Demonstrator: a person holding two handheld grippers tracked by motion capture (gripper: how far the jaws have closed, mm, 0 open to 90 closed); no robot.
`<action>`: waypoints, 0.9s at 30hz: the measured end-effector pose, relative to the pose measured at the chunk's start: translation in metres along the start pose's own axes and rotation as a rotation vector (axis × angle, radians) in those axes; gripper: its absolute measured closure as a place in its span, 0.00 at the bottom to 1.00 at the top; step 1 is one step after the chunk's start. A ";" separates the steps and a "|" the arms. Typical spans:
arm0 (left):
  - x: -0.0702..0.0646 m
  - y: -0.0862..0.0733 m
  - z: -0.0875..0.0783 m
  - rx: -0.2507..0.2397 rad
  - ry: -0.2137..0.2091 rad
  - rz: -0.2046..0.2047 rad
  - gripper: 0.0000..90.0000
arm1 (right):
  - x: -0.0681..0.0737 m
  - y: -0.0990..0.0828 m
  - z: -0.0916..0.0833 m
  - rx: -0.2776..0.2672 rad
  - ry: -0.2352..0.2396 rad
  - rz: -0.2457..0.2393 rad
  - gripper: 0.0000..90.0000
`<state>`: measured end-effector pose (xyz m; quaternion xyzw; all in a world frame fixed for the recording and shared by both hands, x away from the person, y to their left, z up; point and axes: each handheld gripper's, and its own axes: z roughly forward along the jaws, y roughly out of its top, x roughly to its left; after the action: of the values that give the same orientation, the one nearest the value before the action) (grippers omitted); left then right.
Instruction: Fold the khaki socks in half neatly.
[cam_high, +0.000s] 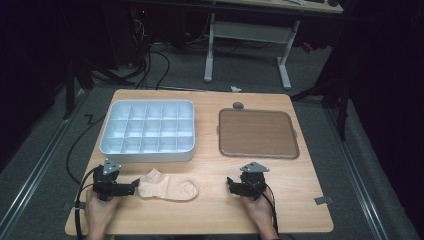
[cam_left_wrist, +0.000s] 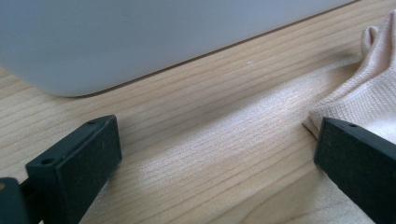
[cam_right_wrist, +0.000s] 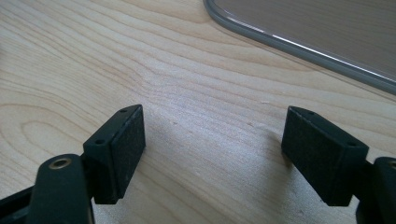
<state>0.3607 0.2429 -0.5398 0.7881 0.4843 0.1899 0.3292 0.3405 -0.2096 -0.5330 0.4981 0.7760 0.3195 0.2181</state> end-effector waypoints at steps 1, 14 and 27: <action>0.000 0.000 0.000 0.000 0.000 0.000 0.01 | 0.000 0.000 0.000 0.000 0.000 0.000 0.24; 0.000 0.000 0.000 0.000 0.004 -0.003 0.01 | 0.000 0.000 0.000 0.000 0.000 0.000 0.24; 0.003 -0.001 -0.004 -0.019 0.014 -0.014 0.12 | 0.000 0.000 0.000 0.001 0.006 0.001 0.24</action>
<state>0.3594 0.2471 -0.5380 0.7803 0.4901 0.1977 0.3346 0.3406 -0.2097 -0.5327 0.4977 0.7766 0.3209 0.2152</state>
